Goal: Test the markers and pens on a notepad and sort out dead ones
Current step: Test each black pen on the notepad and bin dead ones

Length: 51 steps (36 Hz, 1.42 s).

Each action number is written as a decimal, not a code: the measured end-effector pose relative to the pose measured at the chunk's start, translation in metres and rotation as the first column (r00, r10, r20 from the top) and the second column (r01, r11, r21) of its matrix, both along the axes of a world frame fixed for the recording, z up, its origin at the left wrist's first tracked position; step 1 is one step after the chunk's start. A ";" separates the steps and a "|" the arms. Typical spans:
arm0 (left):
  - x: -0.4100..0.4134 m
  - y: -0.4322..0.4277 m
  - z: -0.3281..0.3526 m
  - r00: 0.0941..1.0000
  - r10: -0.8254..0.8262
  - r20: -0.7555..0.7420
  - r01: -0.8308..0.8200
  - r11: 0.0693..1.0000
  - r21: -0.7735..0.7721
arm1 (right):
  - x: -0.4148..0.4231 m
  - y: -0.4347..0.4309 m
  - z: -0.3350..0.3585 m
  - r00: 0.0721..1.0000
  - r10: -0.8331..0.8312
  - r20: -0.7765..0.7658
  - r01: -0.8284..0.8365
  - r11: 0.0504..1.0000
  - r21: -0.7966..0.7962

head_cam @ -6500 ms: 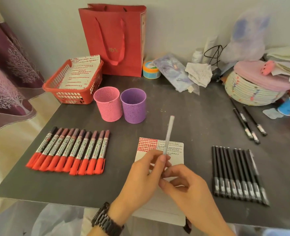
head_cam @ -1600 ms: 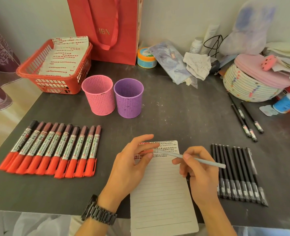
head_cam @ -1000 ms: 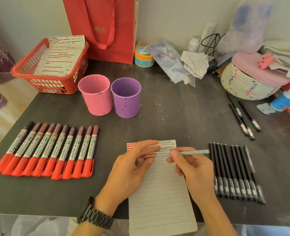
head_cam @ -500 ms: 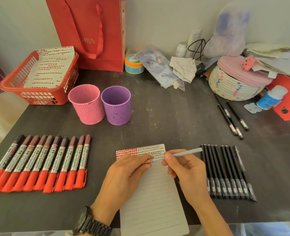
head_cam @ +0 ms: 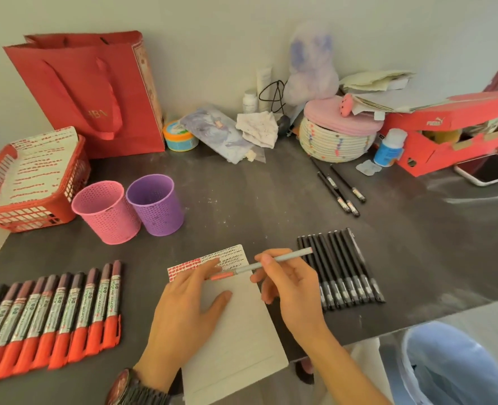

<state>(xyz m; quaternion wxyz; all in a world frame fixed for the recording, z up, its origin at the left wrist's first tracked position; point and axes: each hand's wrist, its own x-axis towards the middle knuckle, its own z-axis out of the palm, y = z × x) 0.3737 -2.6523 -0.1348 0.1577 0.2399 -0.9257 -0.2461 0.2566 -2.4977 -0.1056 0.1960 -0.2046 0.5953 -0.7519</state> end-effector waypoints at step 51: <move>-0.261 0.275 0.002 0.553 -0.790 0.265 0.833 0.520 -0.189 | -0.122 0.351 -0.314 0.040 -0.783 0.621 0.325 0.598 0.733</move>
